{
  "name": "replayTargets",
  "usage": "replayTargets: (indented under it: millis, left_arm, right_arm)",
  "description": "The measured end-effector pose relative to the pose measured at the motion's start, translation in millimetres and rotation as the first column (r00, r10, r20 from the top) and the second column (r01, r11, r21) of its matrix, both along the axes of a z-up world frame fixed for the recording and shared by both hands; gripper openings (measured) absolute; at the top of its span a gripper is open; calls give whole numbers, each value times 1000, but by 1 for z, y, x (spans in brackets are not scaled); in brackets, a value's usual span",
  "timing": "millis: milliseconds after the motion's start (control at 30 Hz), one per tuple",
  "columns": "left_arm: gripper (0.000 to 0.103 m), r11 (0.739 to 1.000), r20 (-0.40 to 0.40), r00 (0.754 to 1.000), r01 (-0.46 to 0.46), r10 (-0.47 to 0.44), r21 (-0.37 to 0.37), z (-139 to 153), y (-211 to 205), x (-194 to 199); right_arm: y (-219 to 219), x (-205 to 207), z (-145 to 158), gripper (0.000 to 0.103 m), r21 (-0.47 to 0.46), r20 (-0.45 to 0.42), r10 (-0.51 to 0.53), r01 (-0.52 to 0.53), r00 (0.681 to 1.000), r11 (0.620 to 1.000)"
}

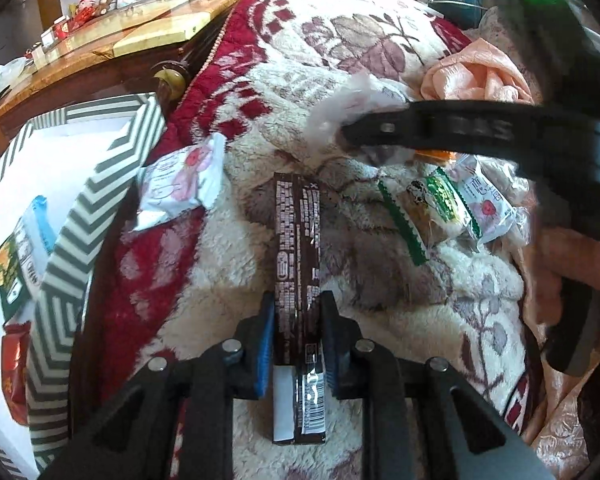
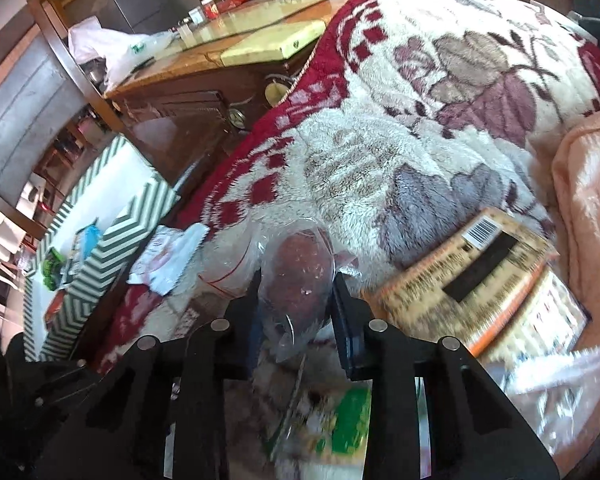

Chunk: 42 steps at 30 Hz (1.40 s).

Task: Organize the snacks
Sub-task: 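Grasp the clear bag of red dates with the right tool while the left tool holds the chocolate bar, then carry the chocolate bar and date bag over the striped box and open both tools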

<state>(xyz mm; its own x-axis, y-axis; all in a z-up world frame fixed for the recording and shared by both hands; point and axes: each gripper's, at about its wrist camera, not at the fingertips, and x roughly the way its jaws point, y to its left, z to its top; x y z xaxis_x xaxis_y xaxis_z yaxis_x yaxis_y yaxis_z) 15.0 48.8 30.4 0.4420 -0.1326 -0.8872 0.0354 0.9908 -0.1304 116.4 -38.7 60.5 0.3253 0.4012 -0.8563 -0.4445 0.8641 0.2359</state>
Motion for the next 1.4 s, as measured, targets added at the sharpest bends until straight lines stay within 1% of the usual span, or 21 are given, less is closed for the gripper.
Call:
replayTargets:
  millis: [167,267,333,433,567,833,1133,1400]
  left_arm:
    - [23,999,16,1000,-24,24,-23,9,9,-10]
    - [23,999,36,999,-26,28,-35,19,13,-20]
    - [23,999,51,998,-30,32,-33,26,15,-25]
    - [23,999,72,997,-40,41,-16,35,18,-31]
    - [23,998,91,994,-58,57,4,43,25,-38]
    - [23,992,140,983,-120,114,35,60,48,-51]
    - [23,980,169,968,-194,183,49,67,80,-64]
    - [23,962,178,950,-269,257,49,69,115,-70]
  right_arm:
    - [-9,-25,22,29,32,41,0,-1,999,999]
    - [-17,-38,30,29,53,42,-19,17,999,998]
    - [-20,-49,34,29,56,54,-27,24,998,998]
    - [-26,-63,39,29,86,52,-48,43,997,995]
    - [-23,-77,45,29,90,59,-45,40,997,995]
    - [-6,-92,59,29,98,73,-20,12,997,995]
    - [25,-102,68,29,85,86,37,-45,996,995]
    - [55,-106,70,29,69,82,95,-101,992,992]
